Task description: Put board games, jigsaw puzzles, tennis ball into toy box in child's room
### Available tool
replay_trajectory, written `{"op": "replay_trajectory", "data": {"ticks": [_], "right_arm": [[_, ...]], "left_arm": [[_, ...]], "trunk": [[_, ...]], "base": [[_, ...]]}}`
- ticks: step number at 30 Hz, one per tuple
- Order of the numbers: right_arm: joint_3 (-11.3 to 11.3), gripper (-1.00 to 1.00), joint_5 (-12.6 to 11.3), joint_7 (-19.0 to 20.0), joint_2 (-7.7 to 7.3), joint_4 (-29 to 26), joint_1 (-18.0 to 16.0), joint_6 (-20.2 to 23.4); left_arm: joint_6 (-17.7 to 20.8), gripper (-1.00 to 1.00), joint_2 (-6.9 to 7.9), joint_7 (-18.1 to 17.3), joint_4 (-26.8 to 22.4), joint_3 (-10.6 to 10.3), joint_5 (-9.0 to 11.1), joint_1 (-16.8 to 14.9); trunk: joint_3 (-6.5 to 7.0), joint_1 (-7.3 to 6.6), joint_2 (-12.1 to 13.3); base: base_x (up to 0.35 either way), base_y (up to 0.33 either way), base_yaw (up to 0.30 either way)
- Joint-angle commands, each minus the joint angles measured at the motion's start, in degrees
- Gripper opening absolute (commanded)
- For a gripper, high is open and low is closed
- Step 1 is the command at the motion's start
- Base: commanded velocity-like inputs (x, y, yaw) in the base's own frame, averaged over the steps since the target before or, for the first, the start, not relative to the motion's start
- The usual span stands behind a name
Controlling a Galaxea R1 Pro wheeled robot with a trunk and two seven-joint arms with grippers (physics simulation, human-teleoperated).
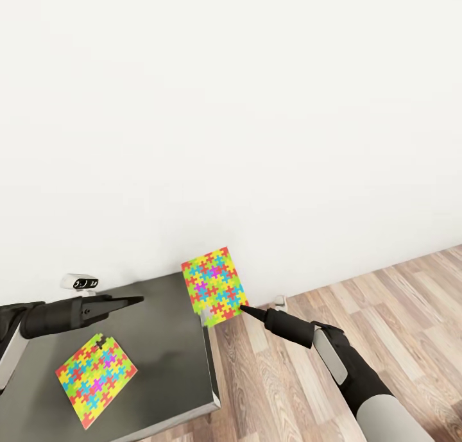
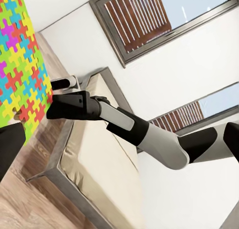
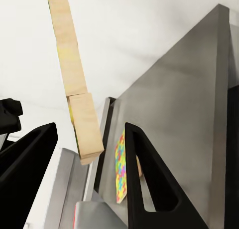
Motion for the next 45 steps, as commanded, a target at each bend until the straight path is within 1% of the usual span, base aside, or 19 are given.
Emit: {"op": "replay_trajectory", "data": {"ticks": [1,15,20,25,33,37,40,45], "right_arm": [[0.17,-1.0,-0.48,-0.09,-0.05,-0.03,-0.04,0.4],[0.35,-1.0,-0.11,-0.34,0.05,-0.03,-0.04,0.37],[0.55,-1.0,-0.04,-0.65,0.2,-0.01,-0.04,0.37],[0.62,-1.0,0.04,-0.76,0.22,-0.01,-0.04,0.37],[0.66,-1.0,0.07,-0.83,0.28,-0.01,-0.04,0.34],[0.69,-1.0,0.18,-1.06,0.39,0.01,-0.04,0.3],[0.71,-1.0,0.36,-1.13,1.11,0.06,-0.04,-0.19],[0.71,-1.0,0.35,-1.14,1.33,0.25,-0.04,-1.11]], "left_arm": [[0.63,1.0,0.02,-0.21,-0.01,-0.01,-0.03,-0.03],[0.66,1.0,0.08,-0.21,0.02,0.04,-0.03,-0.03],[0.66,1.0,0.18,-0.21,0.07,1.61,-0.03,0.0],[0.62,1.0,0.18,-0.21,0.07,1.87,-0.03,0.04],[0.61,1.0,0.13,-0.21,0.07,1.92,-0.03,0.05],[0.61,1.0,0.11,-0.21,0.07,1.92,-0.02,0.05],[0.61,1.0,0.11,-0.21,0.07,1.92,-0.03,0.05],[0.61,1.0,0.11,-0.21,0.07,1.92,-0.02,0.05]], "trunk": [[0.01,0.03,-0.1],[1.34,0.03,-0.1],[1.82,0.03,-0.1],[2.3,0.03,-0.1],[3.05,0.03,-0.1],[3.2,0.03,-0.1],[3.22,0.03,-0.1],[3.22,0.03,-0.1]], "base": [[0.0,0.0,0.0],[0.0,0.0,0.0],[-0.049,0.0,0.0],[-0.19,0.0,0.0],[-0.026,0.0,0.0],[-0.001,0.0,0.0],[0.0,0.0,0.0],[0.0,0.0,0.0]]}}
